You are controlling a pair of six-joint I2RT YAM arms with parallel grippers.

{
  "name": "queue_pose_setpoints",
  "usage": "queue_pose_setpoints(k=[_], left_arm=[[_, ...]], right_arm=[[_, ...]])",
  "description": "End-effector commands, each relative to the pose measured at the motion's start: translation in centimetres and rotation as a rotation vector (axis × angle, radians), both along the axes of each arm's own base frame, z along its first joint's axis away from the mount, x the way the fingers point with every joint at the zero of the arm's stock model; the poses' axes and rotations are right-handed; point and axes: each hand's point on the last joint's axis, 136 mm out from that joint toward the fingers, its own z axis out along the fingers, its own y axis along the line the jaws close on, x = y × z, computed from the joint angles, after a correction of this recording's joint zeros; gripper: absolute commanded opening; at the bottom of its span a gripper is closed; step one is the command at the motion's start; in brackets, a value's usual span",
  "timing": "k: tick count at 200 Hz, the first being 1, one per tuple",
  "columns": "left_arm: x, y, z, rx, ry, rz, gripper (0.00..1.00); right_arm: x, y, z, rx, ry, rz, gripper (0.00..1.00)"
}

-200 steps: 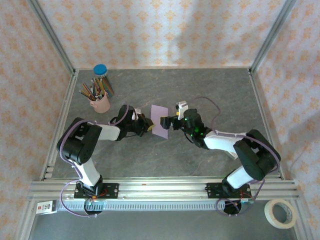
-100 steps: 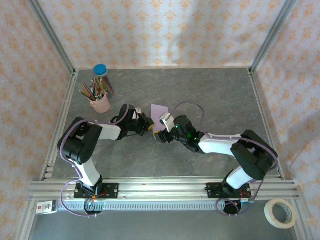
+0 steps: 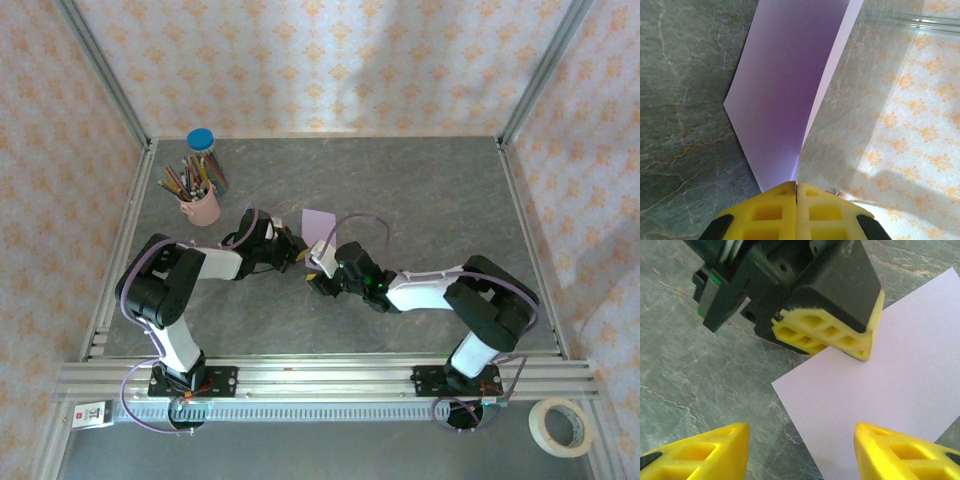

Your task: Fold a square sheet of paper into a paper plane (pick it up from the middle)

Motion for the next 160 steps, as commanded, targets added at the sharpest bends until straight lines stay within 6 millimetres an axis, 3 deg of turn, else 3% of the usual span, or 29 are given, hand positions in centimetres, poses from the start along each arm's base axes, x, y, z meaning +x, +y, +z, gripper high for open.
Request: queue_pose_setpoints(k=[1, 50, 93, 160], left_arm=[[0.6, -0.4, 0.4, 0.004, -0.017, -0.009, 0.02], [0.4, -0.4, 0.2, 0.003, -0.009, -0.012, 0.02], [0.2, -0.3, 0.0, 0.008, -0.004, -0.011, 0.03], [0.1, -0.2, -0.1, 0.01, -0.002, -0.013, 0.03]], right_arm=[[1.0, 0.1, 0.5, -0.019, -0.066, -0.028, 0.56], [2.2, -0.3, 1.0, -0.019, -0.126, -0.077, 0.48], [2.0, -0.2, 2.0, 0.014, -0.141, -0.072, 0.39], [1.6, 0.5, 2.1, 0.051, -0.111, -0.053, 0.36]])
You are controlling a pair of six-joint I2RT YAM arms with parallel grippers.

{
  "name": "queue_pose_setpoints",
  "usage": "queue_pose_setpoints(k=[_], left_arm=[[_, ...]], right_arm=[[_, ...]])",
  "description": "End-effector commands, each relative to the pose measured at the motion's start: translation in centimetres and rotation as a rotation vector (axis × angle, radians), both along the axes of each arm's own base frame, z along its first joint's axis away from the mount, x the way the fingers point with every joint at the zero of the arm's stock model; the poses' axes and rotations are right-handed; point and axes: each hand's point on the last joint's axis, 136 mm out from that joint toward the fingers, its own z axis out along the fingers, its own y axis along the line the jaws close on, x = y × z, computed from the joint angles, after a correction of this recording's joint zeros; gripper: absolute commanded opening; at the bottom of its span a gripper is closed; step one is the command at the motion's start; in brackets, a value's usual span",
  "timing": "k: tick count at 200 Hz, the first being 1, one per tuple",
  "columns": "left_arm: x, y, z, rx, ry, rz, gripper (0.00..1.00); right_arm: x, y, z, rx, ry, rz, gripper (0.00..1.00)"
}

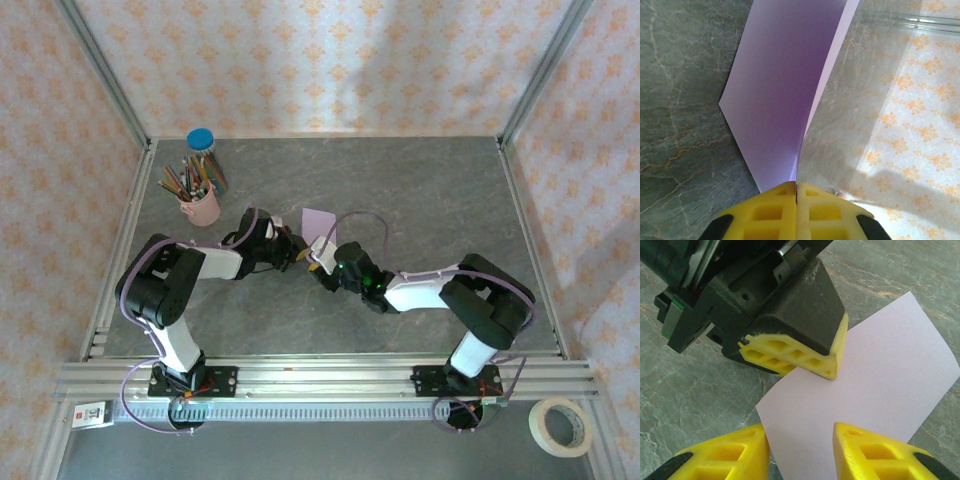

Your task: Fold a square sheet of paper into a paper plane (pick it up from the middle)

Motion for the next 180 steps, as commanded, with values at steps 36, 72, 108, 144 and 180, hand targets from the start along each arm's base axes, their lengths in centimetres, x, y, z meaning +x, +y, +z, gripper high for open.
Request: queue_pose_setpoints(k=[36, 72, 108, 144, 180], left_arm=[[0.0, -0.2, -0.2, 0.011, 0.002, -0.013, 0.04], [0.2, 0.0, 0.2, 0.024, -0.008, -0.01, 0.11], [1.4, 3.8, 0.9, 0.119, -0.038, 0.047, 0.3], [3.3, 5.7, 3.8, 0.224, -0.158, 0.034, 0.39], [4.8, 3.6, 5.8, 0.181, -0.249, -0.021, 0.39]], right_arm=[[-0.1, 1.0, 1.1, 0.054, -0.007, 0.017, 0.34], [-0.4, 1.3, 0.8, 0.056, 0.009, 0.033, 0.2], [-1.3, 1.3, 0.5, 0.076, 0.048, 0.055, 0.07], [-2.5, 1.6, -0.3, 0.116, 0.131, 0.081, 0.04], [-3.8, 1.7, -1.0, 0.162, 0.209, 0.095, 0.02]])
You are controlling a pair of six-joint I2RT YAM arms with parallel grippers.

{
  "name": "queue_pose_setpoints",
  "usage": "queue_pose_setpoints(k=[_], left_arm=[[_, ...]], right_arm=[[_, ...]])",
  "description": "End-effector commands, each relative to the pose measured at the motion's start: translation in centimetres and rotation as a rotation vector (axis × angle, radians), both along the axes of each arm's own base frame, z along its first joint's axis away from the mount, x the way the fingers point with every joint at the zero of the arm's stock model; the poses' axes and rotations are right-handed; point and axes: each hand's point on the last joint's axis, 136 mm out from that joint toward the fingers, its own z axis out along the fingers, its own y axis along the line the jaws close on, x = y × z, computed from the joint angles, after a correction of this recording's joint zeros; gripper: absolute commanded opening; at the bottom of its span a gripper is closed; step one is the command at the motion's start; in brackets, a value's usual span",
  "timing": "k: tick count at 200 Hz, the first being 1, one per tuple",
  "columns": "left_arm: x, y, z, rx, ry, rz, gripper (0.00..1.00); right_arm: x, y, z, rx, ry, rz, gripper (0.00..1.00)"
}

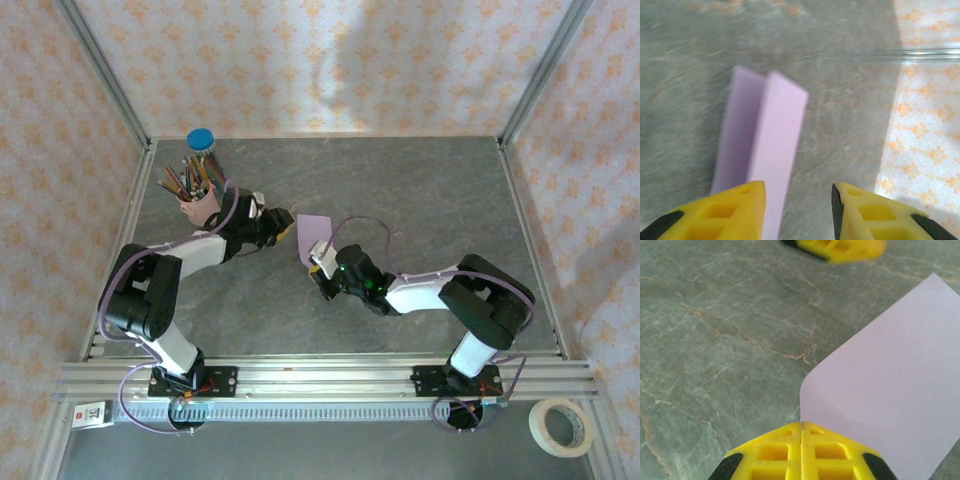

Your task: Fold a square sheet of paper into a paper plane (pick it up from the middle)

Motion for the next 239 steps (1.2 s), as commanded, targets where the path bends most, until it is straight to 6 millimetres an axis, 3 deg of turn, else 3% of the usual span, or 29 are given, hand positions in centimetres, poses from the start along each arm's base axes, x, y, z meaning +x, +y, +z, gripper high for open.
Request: queue_pose_setpoints(k=[1, 24, 81, 84, 95, 181, 239], left_arm=[[0.6, -1.3, 0.9, 0.026, -0.06, -0.07, 0.39], [0.9, -3.4, 0.2, 0.053, -0.065, -0.131, 0.35], [1.6, -6.2, -4.2, 0.17, 0.008, -0.247, 0.21], [1.5, -6.2, -5.4, 0.183, 0.034, -0.253, 0.21], [1.6, -6.5, -6.3, 0.204, 0.046, -0.277, 0.19], [0.8, -6.0, -10.9, 0.359, 0.142, -0.349, 0.14], [0.4, -5.9, -11.7, 0.383, 0.165, -0.366, 0.13]], right_arm=[[-1.2, 0.5, -0.2, 0.059, 0.067, 0.021, 0.02], [-1.8, 0.6, -0.3, 0.08, 0.102, 0.03, 0.02], [-1.3, 0.3, -0.2, 0.123, 0.138, -0.011, 0.01], [-1.2, 0.2, -0.3, 0.124, 0.141, -0.016, 0.01], [-0.9, 0.1, -0.1, 0.137, 0.149, -0.032, 0.01], [1.1, -0.9, 0.2, 0.182, 0.219, -0.174, 0.01], [3.2, -2.5, 0.0, 0.189, 0.247, -0.357, 0.01]])
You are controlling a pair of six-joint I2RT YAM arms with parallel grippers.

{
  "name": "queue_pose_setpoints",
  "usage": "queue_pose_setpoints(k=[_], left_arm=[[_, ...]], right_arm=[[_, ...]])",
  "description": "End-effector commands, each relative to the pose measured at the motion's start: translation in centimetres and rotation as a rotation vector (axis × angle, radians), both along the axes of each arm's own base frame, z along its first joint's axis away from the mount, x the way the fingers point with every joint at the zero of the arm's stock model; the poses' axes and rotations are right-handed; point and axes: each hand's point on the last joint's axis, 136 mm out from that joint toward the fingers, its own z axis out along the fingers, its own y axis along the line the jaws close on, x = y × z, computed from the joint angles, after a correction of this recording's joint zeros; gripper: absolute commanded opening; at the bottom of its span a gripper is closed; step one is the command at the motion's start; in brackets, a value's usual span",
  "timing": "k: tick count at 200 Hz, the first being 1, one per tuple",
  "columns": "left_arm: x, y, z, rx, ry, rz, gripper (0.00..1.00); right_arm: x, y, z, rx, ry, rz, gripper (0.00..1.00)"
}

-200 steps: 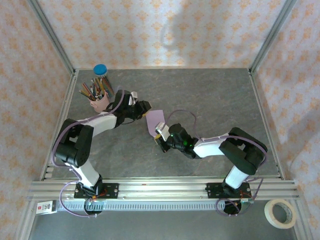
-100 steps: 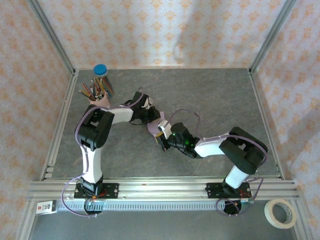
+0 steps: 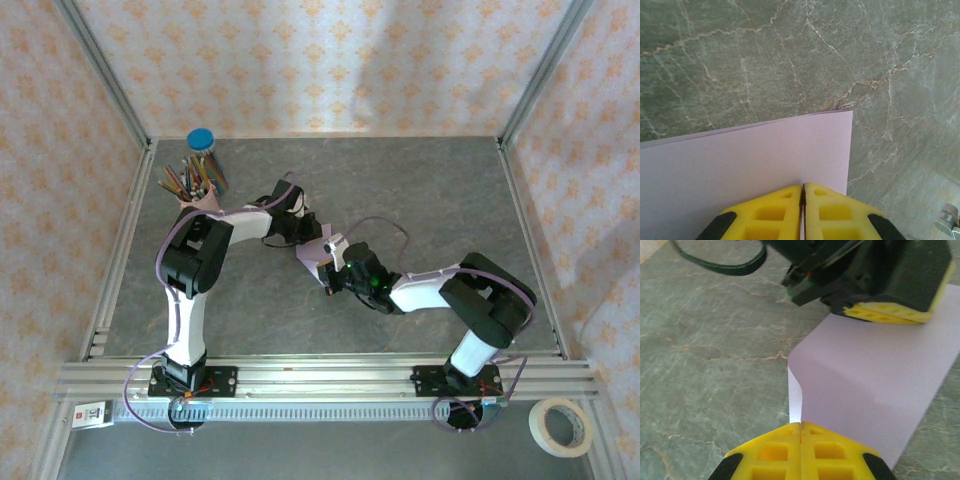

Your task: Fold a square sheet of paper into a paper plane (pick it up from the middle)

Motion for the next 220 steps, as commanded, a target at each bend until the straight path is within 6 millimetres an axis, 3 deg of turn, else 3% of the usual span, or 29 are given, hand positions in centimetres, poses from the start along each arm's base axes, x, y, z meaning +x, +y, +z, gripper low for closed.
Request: queue_pose_setpoints(k=[1, 220], left_arm=[[-1.6, 1.1, -3.2, 0.096, 0.078, -0.01, 0.13], [-2.8, 1.3, -4.3, 0.12, 0.089, -0.074, 0.11]], right_arm=[[1.8, -0.8, 0.4, 0.002, 0.014, -0.121, 0.01], [3.4, -2.2, -2.1, -0.09, 0.141, -0.249, 0.0]])
